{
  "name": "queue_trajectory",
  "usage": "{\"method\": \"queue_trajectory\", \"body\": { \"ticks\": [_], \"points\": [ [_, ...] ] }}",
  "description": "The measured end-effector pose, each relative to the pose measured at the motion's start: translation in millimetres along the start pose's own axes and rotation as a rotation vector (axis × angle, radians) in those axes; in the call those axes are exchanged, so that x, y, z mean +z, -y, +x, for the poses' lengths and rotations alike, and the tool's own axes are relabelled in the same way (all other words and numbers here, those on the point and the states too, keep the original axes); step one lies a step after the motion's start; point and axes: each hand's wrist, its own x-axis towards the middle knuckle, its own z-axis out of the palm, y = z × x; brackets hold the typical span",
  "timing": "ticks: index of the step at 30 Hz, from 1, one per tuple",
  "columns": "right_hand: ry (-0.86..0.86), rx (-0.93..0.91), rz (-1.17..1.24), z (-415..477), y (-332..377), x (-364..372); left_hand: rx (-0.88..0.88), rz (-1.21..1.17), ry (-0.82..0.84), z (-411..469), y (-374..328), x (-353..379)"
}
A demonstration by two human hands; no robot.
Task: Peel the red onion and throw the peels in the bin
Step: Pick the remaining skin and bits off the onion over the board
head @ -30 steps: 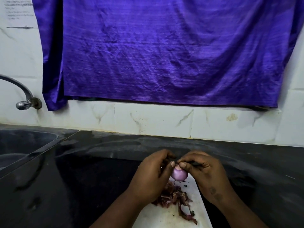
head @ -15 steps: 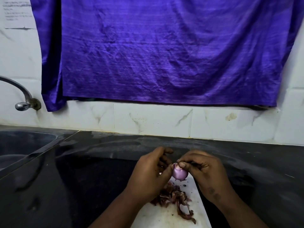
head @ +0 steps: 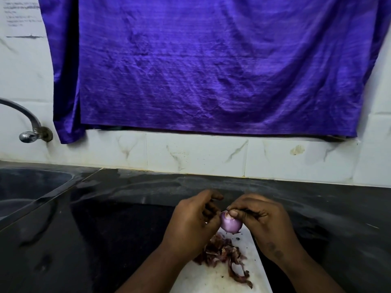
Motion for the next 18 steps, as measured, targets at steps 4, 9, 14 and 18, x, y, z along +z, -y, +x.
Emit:
{"method": "queue_trajectory", "body": {
  "ticks": [4,9,14,18],
  "points": [
    [0.009,0.009,0.011,0.1,-0.4,0.2,0.009,0.027,0.028,-0.3,-3.2,-0.7],
    [0.052,-0.017,-0.032,-0.8,1.2,1.1,0.103,0.184,0.042,-0.7,-4.2,0.6],
    [0.052,-0.025,-0.035,0.3,1.6,0.6,0.042,0.134,0.034,0.7,-4.9,-0.1],
    [0.013,-0.011,0.039,1.7,5.0,-1.3,-0.147,-0.068,0.009,5.0,-2.9,-5.7]
  ]
}}
